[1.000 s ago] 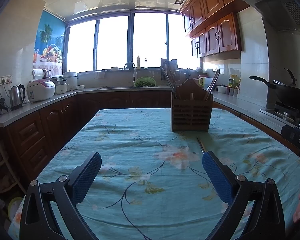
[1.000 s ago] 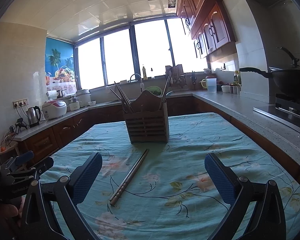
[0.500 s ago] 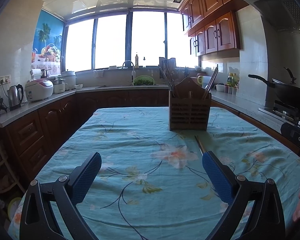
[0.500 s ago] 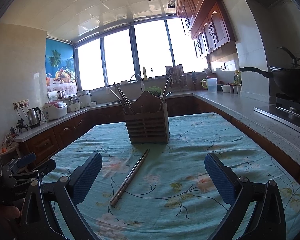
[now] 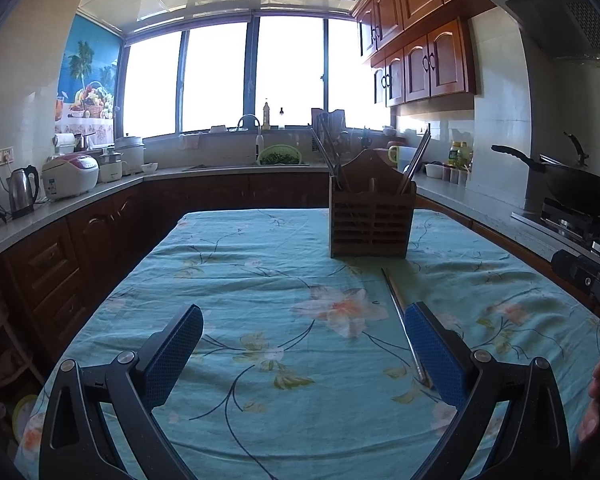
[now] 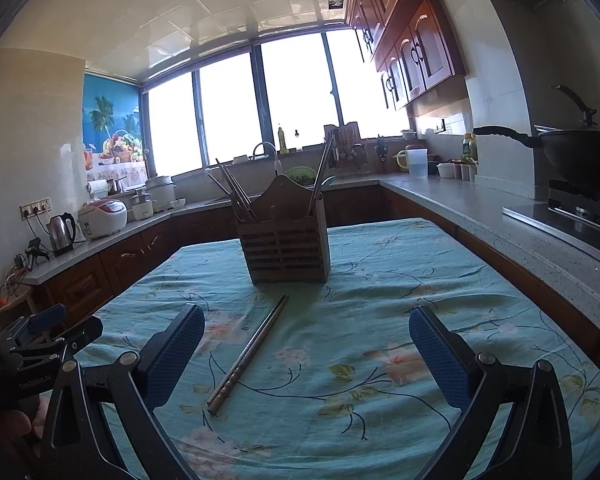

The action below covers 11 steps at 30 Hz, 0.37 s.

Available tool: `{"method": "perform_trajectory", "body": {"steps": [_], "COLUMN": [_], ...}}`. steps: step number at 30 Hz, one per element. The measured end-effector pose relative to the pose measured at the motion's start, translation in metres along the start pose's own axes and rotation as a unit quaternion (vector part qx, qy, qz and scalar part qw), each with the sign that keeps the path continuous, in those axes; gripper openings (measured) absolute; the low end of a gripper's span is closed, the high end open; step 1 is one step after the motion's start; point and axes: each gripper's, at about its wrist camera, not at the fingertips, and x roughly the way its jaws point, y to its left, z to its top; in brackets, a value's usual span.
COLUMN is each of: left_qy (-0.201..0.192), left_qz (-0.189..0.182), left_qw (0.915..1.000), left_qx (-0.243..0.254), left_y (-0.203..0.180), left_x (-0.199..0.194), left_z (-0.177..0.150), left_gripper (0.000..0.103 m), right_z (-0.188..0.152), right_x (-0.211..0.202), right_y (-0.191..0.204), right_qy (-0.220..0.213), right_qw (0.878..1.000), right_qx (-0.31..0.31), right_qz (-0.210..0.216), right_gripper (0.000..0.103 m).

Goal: Organize utensils

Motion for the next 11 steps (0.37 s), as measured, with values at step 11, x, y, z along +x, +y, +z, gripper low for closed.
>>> {"method": "perform_trajectory", "body": {"steps": [11], "left_qy": [0.008], "left_qz": [-0.004], "left_qw": [1.0], "left_qx": [0.001], "left_y": [-0.0056], "left_x": [0.0044], "left_z": [0.0031], "left_gripper": [0.102], "right_z": [-0.0018], "right_x": [0.0069], "right_y": [-0.0026], "right_qy": [0.011], "right_qw": [1.0], "right_qx": [0.003], "right_qz": [-0.004], "right_gripper": [0.103]}}
